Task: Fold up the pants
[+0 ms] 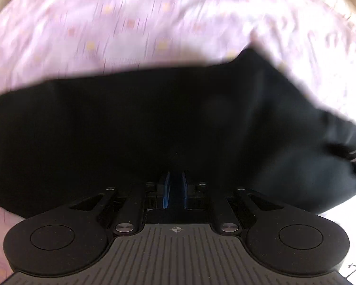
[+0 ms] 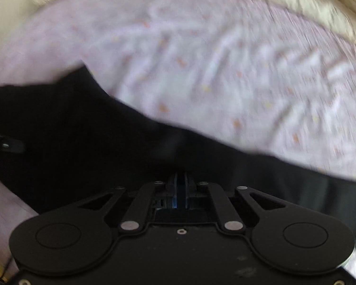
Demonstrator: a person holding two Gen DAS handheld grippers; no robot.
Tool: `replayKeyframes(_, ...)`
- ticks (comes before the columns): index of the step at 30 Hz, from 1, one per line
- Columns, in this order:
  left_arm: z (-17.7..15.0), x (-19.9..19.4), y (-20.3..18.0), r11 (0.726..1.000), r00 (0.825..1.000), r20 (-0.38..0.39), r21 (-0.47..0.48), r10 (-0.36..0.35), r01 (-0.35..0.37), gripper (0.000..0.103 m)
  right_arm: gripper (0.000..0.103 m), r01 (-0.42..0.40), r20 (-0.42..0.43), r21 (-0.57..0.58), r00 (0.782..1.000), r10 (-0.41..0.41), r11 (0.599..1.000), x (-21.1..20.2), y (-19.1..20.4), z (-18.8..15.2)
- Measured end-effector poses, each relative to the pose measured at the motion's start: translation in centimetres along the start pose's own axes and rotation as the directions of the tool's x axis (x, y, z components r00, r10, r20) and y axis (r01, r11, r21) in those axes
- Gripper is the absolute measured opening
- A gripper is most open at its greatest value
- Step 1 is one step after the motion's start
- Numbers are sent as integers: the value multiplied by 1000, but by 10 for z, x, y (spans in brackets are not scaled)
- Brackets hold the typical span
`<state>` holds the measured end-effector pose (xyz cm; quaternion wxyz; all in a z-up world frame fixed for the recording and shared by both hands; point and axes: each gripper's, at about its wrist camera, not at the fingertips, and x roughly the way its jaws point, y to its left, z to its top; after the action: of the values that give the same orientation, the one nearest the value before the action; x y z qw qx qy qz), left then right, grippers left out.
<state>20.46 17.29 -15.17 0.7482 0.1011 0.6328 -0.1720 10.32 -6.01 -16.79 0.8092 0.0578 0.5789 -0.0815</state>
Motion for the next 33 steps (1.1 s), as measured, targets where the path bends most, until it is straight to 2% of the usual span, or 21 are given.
replayKeyframes(1, -1, -2, 1, 1000, 1000, 4, -3, -5, 5, 11, 4, 19, -8, 28, 1000, -19, 999, 1, -8, -2)
replayKeyframes(3, -1, -7, 3, 1000, 1000, -10, -4, -12, 12, 11, 10, 24, 23, 61, 999, -26, 998, -10, -14, -1)
replayKeyframes(6, -5, -12, 19, 1000, 1000, -24, -6, -21, 20, 11, 19, -78, 131, 56, 989, 70, 995, -28, -15, 14)
replayKeyframes(8, -3, -18, 20, 1000, 999, -24, -9, -27, 26, 11, 33, -167, 165, 34, 973, 159, 985, -31, -10, 30)
replayKeyframes(9, 2, -20, 17, 999, 999, -11, -9, -34, 34, 11, 37, -207, 173, 18, 964, 201, 978, -31, -6, 38)
replayKeyframes(11, 14, -29, 19, 999, 999, 18, 3, -44, 44, 11, 43, -280, 171, -31, 944, 281, 960, -26, 6, 55)
replayKeyframes(15, 40, -50, 19, 997, 995, 61, 10, -83, 82, 11, 52, -364, 141, -140, 913, 382, 921, -12, 37, 83)
replayKeyframes(18, 64, -59, 19, 989, 985, 87, 0, -149, 149, 11, 53, -377, 93, -207, 911, 402, 903, 4, 55, 93)
replayKeyframes(19, 70, -63, 21, 986, 982, 93, 6, -164, 164, 11, 53, -376, 71, -224, 914, 399, 899, 11, 59, 95)
replayKeyframes(20, 77, -62, 14, 985, 981, 97, 16, -170, 169, 11, 41, -375, 52, -241, 916, 398, 895, 17, 62, 95)
replayKeyframes(22, 82, -54, -4, 984, 978, 111, 49, -175, 170, 11, 6, -361, 25, -288, 923, 384, 887, 18, 69, 90)
replayKeyframes(25, 97, -56, -26, 980, 975, 124, 100, -186, 174, 12, 4, -292, 84, -389, 933, 349, 874, -2, 82, 74)
replayKeyframes(27, 103, -47, -36, 973, 971, 114, 121, -210, 196, 12, 4, -261, 121, -428, 932, 341, 865, -19, 87, 61)
replayKeyframes(31, 103, -35, -53, 956, 967, 49, 169, -251, 240, 12, 5, -208, 162, -462, 936, 313, 862, -35, 96, 38)
replayKeyframes(33, 100, -25, -63, 950, 970, 18, 205, -242, 234, 12, 5, -199, 166, -468, 937, 307, 861, -39, 100, 31)
